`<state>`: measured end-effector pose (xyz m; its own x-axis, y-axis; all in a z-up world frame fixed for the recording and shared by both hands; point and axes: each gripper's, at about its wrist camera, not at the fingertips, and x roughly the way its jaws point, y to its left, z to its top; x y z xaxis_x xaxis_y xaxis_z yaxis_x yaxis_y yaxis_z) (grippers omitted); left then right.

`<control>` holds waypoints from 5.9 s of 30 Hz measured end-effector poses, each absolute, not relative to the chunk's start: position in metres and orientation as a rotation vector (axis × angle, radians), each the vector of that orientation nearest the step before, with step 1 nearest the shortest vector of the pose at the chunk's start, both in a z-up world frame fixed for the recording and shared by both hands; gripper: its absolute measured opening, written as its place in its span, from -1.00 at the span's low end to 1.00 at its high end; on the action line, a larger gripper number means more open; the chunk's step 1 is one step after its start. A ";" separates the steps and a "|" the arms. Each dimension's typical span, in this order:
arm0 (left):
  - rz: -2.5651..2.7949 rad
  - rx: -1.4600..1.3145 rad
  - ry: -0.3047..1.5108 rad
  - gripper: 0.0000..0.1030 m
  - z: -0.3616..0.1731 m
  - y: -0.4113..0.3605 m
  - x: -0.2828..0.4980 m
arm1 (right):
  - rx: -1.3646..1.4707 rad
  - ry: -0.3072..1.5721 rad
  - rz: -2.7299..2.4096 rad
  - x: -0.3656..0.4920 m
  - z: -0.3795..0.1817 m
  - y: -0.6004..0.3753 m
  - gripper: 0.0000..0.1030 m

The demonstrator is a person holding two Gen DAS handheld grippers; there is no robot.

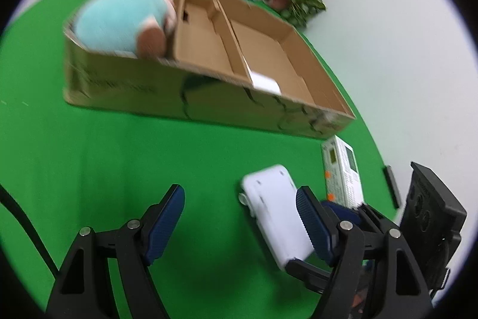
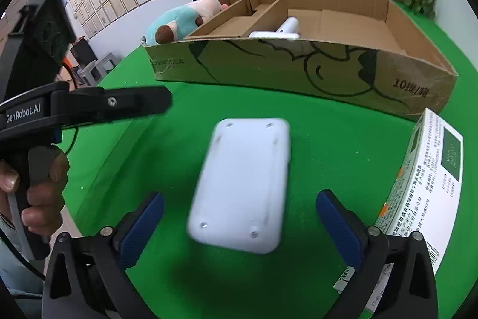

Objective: Organize objects
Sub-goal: 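Withdraw the right gripper and move it to the white rectangular device, then grasp the white rectangular device at its end with the right gripper, then carry the white device over the box with the right gripper, then lower the white device beside the hair dryer and open the right gripper, then withdraw the right gripper and move it to the white medicine box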

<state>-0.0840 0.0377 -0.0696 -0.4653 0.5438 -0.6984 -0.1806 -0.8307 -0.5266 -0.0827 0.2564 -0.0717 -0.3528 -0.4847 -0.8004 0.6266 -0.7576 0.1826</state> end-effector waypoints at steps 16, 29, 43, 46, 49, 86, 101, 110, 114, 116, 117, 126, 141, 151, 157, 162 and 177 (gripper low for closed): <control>2.008 -1.381 -0.687 0.15 -0.105 0.075 -0.077 | 1.133 0.339 -2.156 -0.063 -0.080 0.249 0.96; 1.980 -1.424 -0.747 -0.51 -0.115 0.073 -0.078 | 1.190 0.359 -2.216 -0.052 -0.089 0.240 0.71; 2.055 -1.361 -0.657 -0.65 -0.091 0.082 -0.066 | 1.203 0.234 -2.271 -0.046 -0.082 0.254 0.25; 2.076 -1.329 -0.630 -0.66 -0.078 0.085 -0.064 | 1.172 0.205 -2.297 -0.044 -0.074 0.259 0.25; 2.109 -1.268 -0.597 -0.66 -0.055 0.083 -0.060 | 1.113 0.177 -2.335 -0.041 -0.056 0.263 0.25; 2.314 -1.066 -0.223 -0.66 0.135 0.145 -0.213 | 0.941 0.117 -2.422 -0.239 0.150 0.229 0.24; 2.207 -1.378 -0.270 -0.66 0.028 0.161 -0.262 | 1.281 0.046 -2.232 -0.304 0.018 0.226 0.24; 2.083 -1.542 -0.338 -0.65 -0.032 0.160 -0.280 | 1.486 0.053 -2.149 -0.302 -0.049 0.231 0.24; 2.041 -1.592 -0.358 -0.65 -0.049 0.159 -0.283 | 1.566 0.051 -2.107 -0.309 -0.066 0.227 0.24; 2.026 -1.615 -0.376 -0.64 -0.055 0.158 -0.284 | 1.594 0.059 -2.093 -0.311 -0.072 0.224 0.24; 2.021 -1.620 -0.391 -0.64 -0.058 0.156 -0.285 | 1.601 0.063 -2.092 -0.311 -0.074 0.223 0.24; 2.022 -1.659 -0.415 -0.58 -0.062 0.148 -0.288 | 1.610 0.065 -2.039 -0.317 -0.078 0.214 0.40; 2.182 -1.503 -0.332 -0.58 -0.004 0.112 -0.261 | 1.603 -0.095 -2.049 -0.348 -0.067 0.240 0.09; 2.223 -1.474 -0.347 -0.58 -0.009 0.104 -0.246 | 1.662 -0.120 -1.979 -0.344 -0.078 0.226 -0.17; 2.375 -1.341 -0.289 -0.58 0.008 0.095 -0.222 | 1.606 -0.079 -2.096 -0.335 -0.060 0.227 0.03; 2.678 -1.052 -0.135 -0.05 0.044 0.090 -0.175 | 1.188 0.124 -2.429 -0.272 0.006 0.232 0.99; 3.043 -0.732 -0.039 0.65 0.049 0.085 -0.083 | 0.875 0.253 -2.683 -0.139 0.029 0.235 0.99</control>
<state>-0.0833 0.0847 0.0486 -0.8907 0.0168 -0.4543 -0.0052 -0.9996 -0.0267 -0.1394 0.2349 0.0288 -0.7668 -0.2331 -0.5981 0.3407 -0.9375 -0.0714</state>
